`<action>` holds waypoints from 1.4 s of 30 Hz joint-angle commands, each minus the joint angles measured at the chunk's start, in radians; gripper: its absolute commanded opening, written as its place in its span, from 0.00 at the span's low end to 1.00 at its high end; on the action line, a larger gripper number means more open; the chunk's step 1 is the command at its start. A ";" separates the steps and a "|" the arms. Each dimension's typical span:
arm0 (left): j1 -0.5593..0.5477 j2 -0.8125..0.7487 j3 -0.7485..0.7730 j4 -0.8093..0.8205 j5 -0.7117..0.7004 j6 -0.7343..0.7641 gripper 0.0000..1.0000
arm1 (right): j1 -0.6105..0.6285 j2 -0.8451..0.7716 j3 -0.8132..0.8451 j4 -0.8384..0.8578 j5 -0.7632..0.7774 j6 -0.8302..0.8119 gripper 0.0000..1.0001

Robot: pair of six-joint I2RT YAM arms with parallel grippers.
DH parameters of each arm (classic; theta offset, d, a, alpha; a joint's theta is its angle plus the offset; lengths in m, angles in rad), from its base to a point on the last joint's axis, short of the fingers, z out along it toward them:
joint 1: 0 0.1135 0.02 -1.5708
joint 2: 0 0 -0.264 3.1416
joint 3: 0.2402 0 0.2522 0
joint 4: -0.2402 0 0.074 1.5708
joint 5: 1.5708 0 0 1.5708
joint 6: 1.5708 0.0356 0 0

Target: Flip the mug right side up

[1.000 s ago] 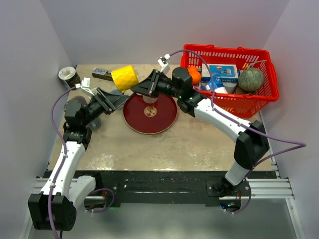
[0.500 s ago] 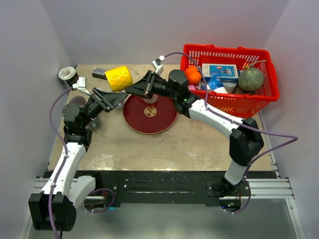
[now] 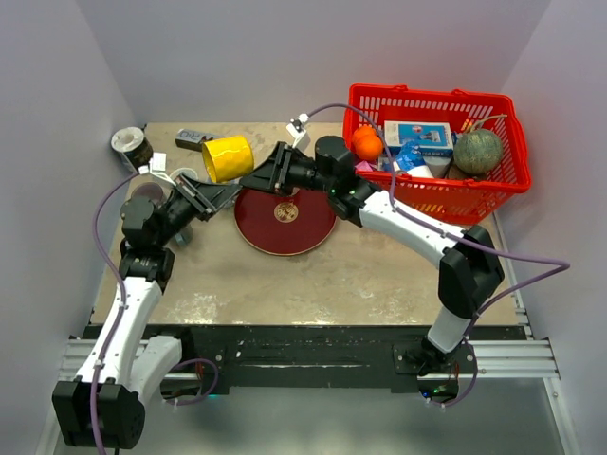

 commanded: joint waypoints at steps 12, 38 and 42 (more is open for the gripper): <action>0.008 -0.024 0.323 -0.818 -0.454 0.563 0.00 | 0.005 -0.147 0.034 -0.515 0.390 -0.289 0.82; -0.171 0.265 0.169 -0.859 -0.852 0.576 0.00 | 0.003 -0.142 -0.009 -0.580 0.453 -0.335 0.86; -0.173 0.296 0.150 -0.818 -0.830 0.581 0.00 | 0.000 -0.135 -0.015 -0.593 0.463 -0.341 0.86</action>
